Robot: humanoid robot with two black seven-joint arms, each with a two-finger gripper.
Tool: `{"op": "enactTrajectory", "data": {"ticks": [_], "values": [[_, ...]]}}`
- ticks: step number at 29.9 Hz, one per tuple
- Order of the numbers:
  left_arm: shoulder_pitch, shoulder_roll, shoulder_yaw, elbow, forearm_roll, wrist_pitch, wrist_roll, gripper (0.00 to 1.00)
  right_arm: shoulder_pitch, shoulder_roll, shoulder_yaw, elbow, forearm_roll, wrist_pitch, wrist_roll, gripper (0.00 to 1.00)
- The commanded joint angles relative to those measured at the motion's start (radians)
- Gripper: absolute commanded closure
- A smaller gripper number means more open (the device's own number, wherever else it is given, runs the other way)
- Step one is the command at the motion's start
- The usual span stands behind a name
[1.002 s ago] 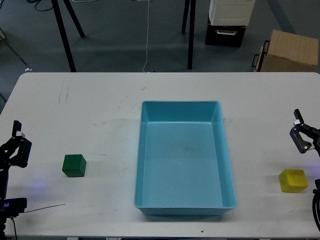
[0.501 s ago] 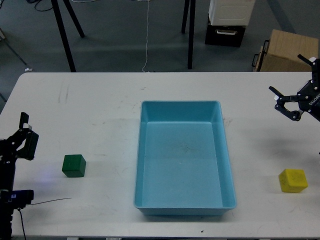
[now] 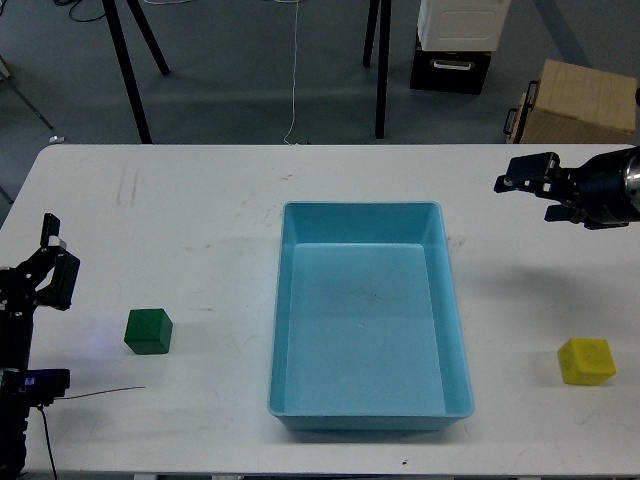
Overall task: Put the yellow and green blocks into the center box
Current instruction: 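Lower the right gripper onto the yellow cube and grasp it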
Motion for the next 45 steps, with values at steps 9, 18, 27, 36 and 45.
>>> {"op": "enactTrajectory", "data": {"ticks": [9,18,27,36,45], "values": [[-0.002,-0.003,0.026,0.002,0.037,0.000,-0.002,0.00,-0.182,-0.058,-0.070,0.103,-0.253,0.019,-0.016,0.01],[0.002,-0.003,0.028,0.002,0.041,0.000,-0.002,0.00,-0.207,-0.068,-0.069,0.112,-0.286,0.016,-0.043,0.01],[0.004,-0.003,0.029,0.007,0.041,0.000,-0.002,0.00,-0.220,-0.098,-0.067,0.113,-0.316,0.016,-0.049,0.01],[0.004,-0.003,0.029,0.014,0.041,0.000,-0.002,0.00,-0.256,-0.116,-0.061,0.124,-0.316,0.009,-0.062,0.01],[0.001,-0.002,0.031,0.016,0.041,0.000,-0.002,0.00,-0.300,-0.087,-0.058,0.124,-0.312,-0.083,-0.071,0.46]]}}
